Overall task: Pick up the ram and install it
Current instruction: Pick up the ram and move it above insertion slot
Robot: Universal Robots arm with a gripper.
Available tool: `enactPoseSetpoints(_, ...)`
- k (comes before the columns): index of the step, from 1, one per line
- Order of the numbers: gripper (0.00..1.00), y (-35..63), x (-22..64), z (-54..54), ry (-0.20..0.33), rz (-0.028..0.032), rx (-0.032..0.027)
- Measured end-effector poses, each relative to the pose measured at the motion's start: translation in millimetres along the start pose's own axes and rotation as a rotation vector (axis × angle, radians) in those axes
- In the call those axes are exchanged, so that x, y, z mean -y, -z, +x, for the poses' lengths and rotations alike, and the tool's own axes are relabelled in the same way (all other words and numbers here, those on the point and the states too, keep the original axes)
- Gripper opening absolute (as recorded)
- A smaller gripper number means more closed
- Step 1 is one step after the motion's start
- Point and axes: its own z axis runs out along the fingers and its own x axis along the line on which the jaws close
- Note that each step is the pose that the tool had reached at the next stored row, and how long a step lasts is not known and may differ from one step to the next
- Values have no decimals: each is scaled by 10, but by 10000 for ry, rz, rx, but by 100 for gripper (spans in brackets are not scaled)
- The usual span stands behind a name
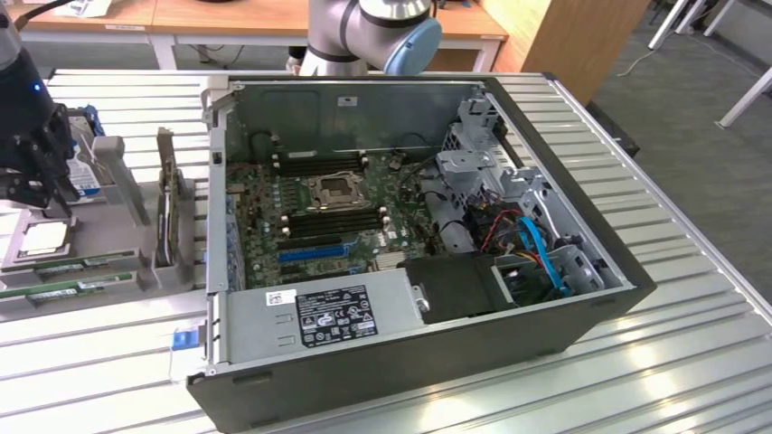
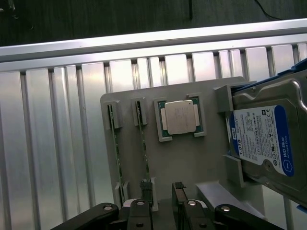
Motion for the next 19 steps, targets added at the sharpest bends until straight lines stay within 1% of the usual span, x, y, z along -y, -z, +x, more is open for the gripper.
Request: enactPoseSetpoints(19,31,-109,4,2,0,0,0)
